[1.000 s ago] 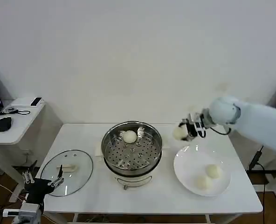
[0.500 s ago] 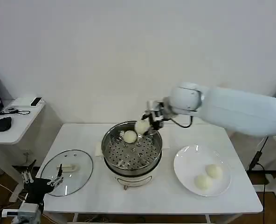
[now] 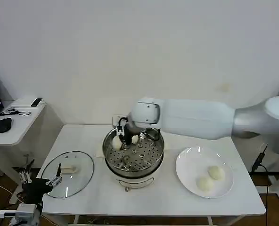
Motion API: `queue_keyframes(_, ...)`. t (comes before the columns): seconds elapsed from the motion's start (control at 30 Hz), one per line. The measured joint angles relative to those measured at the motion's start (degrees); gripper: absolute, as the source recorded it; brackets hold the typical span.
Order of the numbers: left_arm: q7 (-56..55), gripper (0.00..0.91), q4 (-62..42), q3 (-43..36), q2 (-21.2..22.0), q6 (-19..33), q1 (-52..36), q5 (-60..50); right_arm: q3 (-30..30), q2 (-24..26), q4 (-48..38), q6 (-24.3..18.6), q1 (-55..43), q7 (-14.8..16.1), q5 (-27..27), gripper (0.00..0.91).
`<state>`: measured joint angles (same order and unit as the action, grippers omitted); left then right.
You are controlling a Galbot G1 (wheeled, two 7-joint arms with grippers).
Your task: Take steamed baozi put them in steamer then cover it.
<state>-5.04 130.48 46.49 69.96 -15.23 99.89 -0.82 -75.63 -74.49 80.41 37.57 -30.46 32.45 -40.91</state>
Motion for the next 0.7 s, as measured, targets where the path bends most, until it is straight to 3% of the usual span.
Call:
queue_keyframes(0.47, -0.03, 0.907, -0.37, -0.39, 0.00, 0.03, -0.28, 0.10, 0.26, -4.20, -6.13, 1.19, 4.48, -0.63, 1.68, 0.695)
queue_keyframes(0.5, -0.04, 0.907, -0.37, -0.38, -0.01, 0.05, -0.27, 0.11, 0.30, -4.32, -6.44, 1.22, 4.64, -0.63, 1.82, 0.756)
queue_keyframes(0.53, -0.04, 0.907, -0.38, -0.36, -0.02, 0.07, -0.28, 0.10, 0.30, -4.41, -6.68, 1.23, 4.77, -0.62, 1.91, 0.897)
queue_keyframes(0.7, -0.04, 0.907, -0.35, -0.31, 0.00, 0.08, -0.29, 0.12, 0.33, -4.36, -6.99, 1.39, 5.01, -0.45, 2.02, 0.907)
